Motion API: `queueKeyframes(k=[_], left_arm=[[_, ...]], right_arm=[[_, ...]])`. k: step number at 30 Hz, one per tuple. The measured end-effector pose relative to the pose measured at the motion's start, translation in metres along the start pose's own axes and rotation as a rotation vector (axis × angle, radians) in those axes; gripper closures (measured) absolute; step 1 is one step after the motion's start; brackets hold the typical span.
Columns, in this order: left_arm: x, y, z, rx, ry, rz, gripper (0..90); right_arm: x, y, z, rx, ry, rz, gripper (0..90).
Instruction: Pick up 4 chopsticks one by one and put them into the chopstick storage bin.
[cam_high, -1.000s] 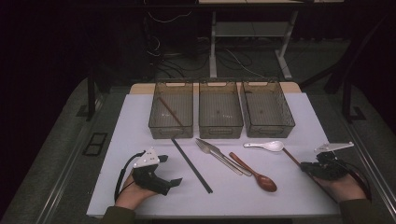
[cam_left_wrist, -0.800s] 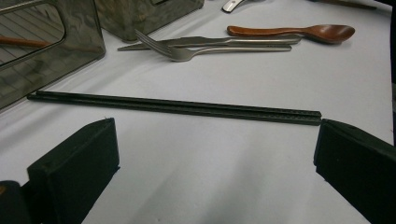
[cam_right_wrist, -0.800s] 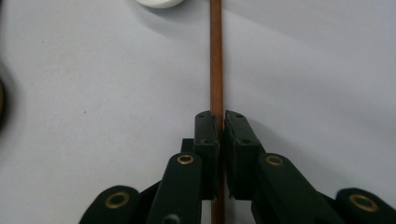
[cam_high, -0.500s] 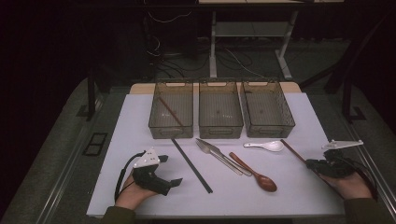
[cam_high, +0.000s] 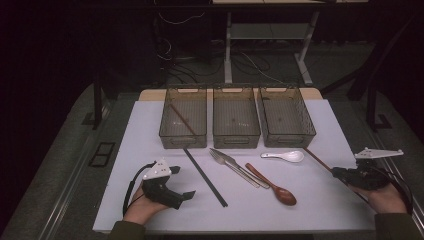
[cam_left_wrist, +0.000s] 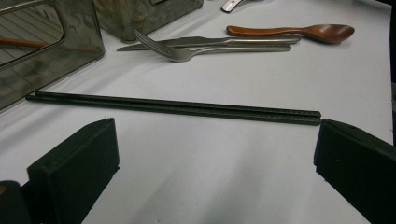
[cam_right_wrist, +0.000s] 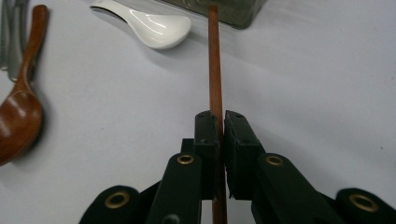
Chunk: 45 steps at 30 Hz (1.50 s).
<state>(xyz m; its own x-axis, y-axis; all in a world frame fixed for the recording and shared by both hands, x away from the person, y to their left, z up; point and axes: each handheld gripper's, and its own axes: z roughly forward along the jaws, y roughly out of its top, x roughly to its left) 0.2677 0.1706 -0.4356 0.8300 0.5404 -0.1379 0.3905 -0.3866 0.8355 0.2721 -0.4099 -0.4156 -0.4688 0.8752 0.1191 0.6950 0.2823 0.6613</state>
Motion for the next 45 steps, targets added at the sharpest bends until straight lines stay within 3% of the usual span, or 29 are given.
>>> queueKeyframes(k=[20, 45], left_arm=[[0.000, 0.000, 0.001, 0.001, 0.001, 0.002, 0.0], [0.000, 0.000, 0.002, 0.001, -0.002, 0.001, 0.0]], right_arm=[[0.020, 0.013, -0.006, -0.058, 0.087, -0.080, 83.7], [0.047, 0.042, 0.005, -0.099, 0.202, -0.149, 83.7]])
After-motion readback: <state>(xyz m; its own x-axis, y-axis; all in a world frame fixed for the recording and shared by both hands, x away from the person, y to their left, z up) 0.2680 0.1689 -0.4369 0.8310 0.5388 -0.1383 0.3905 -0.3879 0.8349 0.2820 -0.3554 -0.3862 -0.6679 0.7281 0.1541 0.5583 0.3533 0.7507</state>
